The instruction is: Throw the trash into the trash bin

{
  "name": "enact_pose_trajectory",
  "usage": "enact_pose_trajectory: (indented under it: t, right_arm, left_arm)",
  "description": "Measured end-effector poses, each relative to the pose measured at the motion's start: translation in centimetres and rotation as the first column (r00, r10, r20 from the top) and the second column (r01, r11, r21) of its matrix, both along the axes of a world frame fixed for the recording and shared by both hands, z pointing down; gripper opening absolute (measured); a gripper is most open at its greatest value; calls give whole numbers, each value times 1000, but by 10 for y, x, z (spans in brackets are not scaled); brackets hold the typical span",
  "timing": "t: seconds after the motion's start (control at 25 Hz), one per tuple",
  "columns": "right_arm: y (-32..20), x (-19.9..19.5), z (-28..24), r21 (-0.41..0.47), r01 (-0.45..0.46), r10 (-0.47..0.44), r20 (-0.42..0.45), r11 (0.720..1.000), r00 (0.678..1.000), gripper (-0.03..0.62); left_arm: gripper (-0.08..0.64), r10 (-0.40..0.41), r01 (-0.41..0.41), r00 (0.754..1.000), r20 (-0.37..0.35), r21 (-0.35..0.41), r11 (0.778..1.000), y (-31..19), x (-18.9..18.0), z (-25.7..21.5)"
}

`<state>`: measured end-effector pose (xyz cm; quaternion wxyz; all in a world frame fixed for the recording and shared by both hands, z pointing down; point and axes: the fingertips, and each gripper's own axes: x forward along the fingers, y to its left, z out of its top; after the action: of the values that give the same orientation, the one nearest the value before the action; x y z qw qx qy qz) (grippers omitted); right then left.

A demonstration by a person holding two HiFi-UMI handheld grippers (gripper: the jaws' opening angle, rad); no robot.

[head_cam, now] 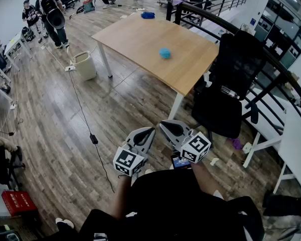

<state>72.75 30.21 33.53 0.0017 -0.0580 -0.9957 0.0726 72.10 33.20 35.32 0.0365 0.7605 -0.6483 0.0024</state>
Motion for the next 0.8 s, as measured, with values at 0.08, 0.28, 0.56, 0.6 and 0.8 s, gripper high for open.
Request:
enact_pose_trajectory:
  t: [0.08,0.28,0.56,0.6,0.8]
  right_arm:
    - [-2,-5,1,8,4,-4,-5,1000,1000,-2]
    - [-14,-5,3,-17,-42,42,-4,999,999,-2]
    - [-24,-16,5,-15,-92,92,-29,996,995,-2]
    - [-25,-18,6,-11,-93,93,-40,996,995,-2]
    - [-45,-39,10,13,-128,129,-88,992,988,-2]
  left_arm:
    - [8,-13,13,1000,-7,-2,1000,-4,-7,2]
    - [8,-42,42,999,-7,9,999,-4,-19,-1]
    - [8,-85,88,994,-73,41,995,10,-51,-2]
    - [8,-88,92,992,-87,35,995,9,-54,2]
    - [8,-59,59,990,-131,-1,998,-9,-72,13]
